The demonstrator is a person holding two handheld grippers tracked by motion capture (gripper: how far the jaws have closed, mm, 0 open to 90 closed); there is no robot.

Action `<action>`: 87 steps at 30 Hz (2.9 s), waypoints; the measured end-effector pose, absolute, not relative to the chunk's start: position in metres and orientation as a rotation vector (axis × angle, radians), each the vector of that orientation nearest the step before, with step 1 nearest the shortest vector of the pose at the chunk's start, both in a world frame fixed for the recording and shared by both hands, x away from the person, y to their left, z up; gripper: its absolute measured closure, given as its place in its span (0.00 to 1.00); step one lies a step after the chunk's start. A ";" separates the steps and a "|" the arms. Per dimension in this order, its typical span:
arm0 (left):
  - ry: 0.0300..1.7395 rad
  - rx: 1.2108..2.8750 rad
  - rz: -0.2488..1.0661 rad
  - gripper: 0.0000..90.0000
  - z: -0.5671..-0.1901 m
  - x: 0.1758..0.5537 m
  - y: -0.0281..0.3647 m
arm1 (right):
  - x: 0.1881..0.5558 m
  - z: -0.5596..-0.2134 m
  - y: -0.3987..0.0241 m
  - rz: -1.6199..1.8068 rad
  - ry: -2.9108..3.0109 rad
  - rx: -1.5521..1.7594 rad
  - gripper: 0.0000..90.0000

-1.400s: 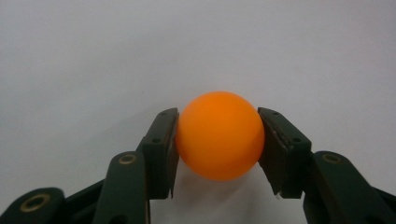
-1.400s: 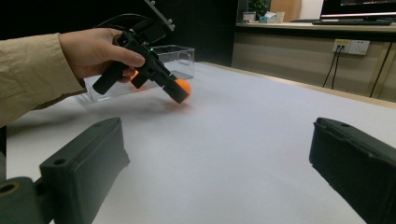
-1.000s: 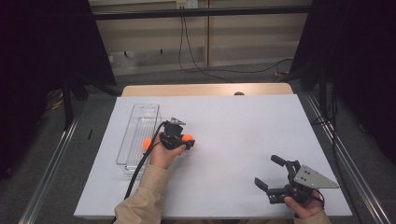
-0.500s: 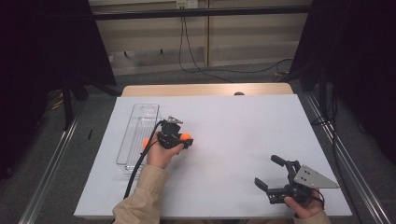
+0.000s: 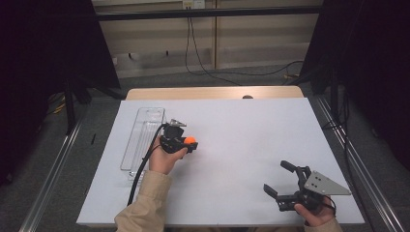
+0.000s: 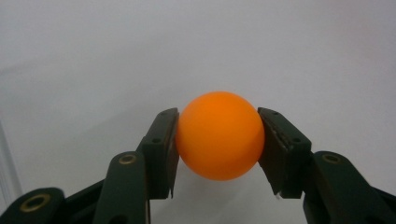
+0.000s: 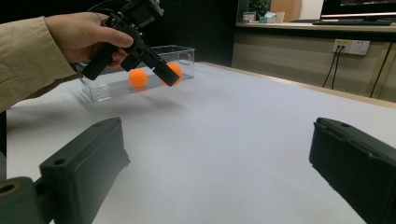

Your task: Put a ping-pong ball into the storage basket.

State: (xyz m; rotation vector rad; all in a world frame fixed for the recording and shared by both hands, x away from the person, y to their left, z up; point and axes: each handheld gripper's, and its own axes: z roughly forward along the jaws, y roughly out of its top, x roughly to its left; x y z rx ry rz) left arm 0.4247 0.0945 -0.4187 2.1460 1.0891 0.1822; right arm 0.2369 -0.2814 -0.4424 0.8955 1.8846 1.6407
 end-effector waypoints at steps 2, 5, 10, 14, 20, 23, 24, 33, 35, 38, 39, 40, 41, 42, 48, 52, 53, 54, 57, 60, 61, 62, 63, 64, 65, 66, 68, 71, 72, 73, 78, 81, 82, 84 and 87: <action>1.089 2.142 0.179 0.57 -0.418 0.425 0.095 | 0.237 -0.442 -0.281 1.640 1.885 0.896 0.03; 1.082 2.150 0.173 0.57 -0.416 0.425 0.097 | 0.237 -0.442 -0.281 1.640 1.885 0.896 0.03; 1.087 2.145 0.160 0.57 -0.415 0.424 0.098 | 0.237 -0.442 -0.281 1.641 1.885 0.895 0.03; 1.087 2.141 0.162 0.57 -0.413 0.424 0.100 | 0.237 -0.442 -0.281 1.640 1.885 0.894 0.03; 1.095 2.130 0.162 0.57 -0.410 0.424 0.103 | 0.237 -0.442 -0.281 1.641 1.885 0.894 0.03; 1.108 2.117 0.159 0.57 -0.410 0.424 0.105 | 0.237 -0.442 -0.281 1.641 1.884 0.894 0.03; 1.108 2.118 0.157 0.57 -0.409 0.424 0.105 | 0.237 -0.442 -0.281 1.640 1.885 0.894 0.03; 1.113 2.108 0.159 0.57 -0.406 0.423 0.109 | 0.237 -0.442 -0.281 1.641 1.885 0.894 0.03; 1.109 2.112 0.154 0.57 -0.405 0.424 0.110 | 0.237 -0.442 -0.281 1.640 1.885 0.894 0.03; 1.117 2.097 0.164 0.57 -0.404 0.423 0.111 | 0.237 -0.442 -0.281 1.641 1.885 0.894 0.03; 1.118 2.096 0.165 0.57 -0.404 0.423 0.111 | 0.237 -0.442 -0.281 1.641 1.885 0.893 0.03; 1.113 2.103 0.158 0.57 -0.403 0.423 0.112 | 0.237 -0.442 -0.281 1.641 1.885 0.893 0.03; 1.116 2.099 0.163 0.57 -0.402 0.423 0.113 | 0.237 -0.442 -0.281 1.641 1.885 0.893 0.03; 1.116 2.097 0.162 0.57 -0.402 0.423 0.113 | 0.237 -0.442 -0.281 1.641 1.886 0.893 0.03; 1.123 2.091 0.168 0.57 -0.399 0.423 0.118 | 0.237 -0.442 -0.281 1.641 1.885 0.893 0.03; 1.129 2.082 0.170 0.57 -0.398 0.423 0.119 | 0.237 -0.442 -0.281 1.641 1.886 0.891 0.03; 1.126 2.083 0.169 0.57 -0.398 0.423 0.119 | 0.237 -0.442 -0.281 1.641 1.885 0.891 0.03; 1.125 2.087 0.168 0.57 -0.397 0.423 0.120 | 0.237 -0.442 -0.281 1.641 1.885 0.891 0.03; 1.134 2.077 0.171 0.57 -0.396 0.423 0.122 | 0.237 -0.442 -0.281 1.641 1.885 0.893 0.03; 1.134 2.078 0.169 0.57 -0.394 0.423 0.125 | 0.237 -0.442 -0.281 1.641 1.885 0.892 0.03; 1.140 2.066 0.170 0.57 -0.394 0.422 0.125 | 0.237 -0.442 -0.281 1.642 1.886 0.892 0.03; 1.136 2.074 0.173 0.57 -0.393 0.423 0.126 | 0.237 -0.442 -0.281 1.642 1.886 0.892 0.03; 1.138 2.067 0.173 0.57 -0.393 0.422 0.127 | 0.237 -0.442 -0.281 1.641 1.886 0.892 0.03; 1.144 2.063 0.170 0.57 -0.393 0.422 0.127 | 0.237 -0.442 -0.281 1.641 1.886 0.892 0.03; 1.145 2.064 0.170 0.57 -0.393 0.422 0.127 | 0.237 -0.442 -0.281 1.641 1.886 0.892 0.03; 1.145 2.067 0.170 0.57 -0.393 0.422 0.128 | 0.237 -0.442 -0.281 1.641 1.886 0.892 0.03; 1.143 2.072 0.167 0.57 -0.393 0.423 0.128 | 0.237 -0.442 -0.281 1.640 1.888 0.892 0.03; 1.143 2.069 0.165 0.57 -0.392 0.423 0.129 | 0.237 -0.442 -0.281 1.640 1.889 0.893 0.03; 1.144 2.066 0.165 0.57 -0.392 0.423 0.130 | 0.237 -0.442 -0.281 1.641 1.888 0.891 0.03; 1.147 2.065 0.161 0.57 -0.391 0.422 0.130 | 0.237 -0.442 -0.281 1.641 1.888 0.892 0.03; 1.152 2.056 0.163 0.57 -0.389 0.422 0.134 | 0.237 -0.442 -0.281 1.641 1.889 0.893 0.03; 1.158 2.052 0.159 0.57 -0.388 0.422 0.136 | 0.237 -0.442 -0.281 1.642 1.889 0.892 0.03; 1.159 2.048 0.162 0.57 -0.388 0.422 0.137 | 0.237 -0.442 -0.281 1.642 1.889 0.892 0.03; 1.160 2.045 0.161 0.57 -0.387 0.422 0.138 | 0.237 -0.442 -0.281 1.642 1.889 0.892 0.03; 1.160 2.047 0.164 0.57 -0.386 0.422 0.139 | 0.237 -0.442 -0.281 1.642 1.889 0.891 0.03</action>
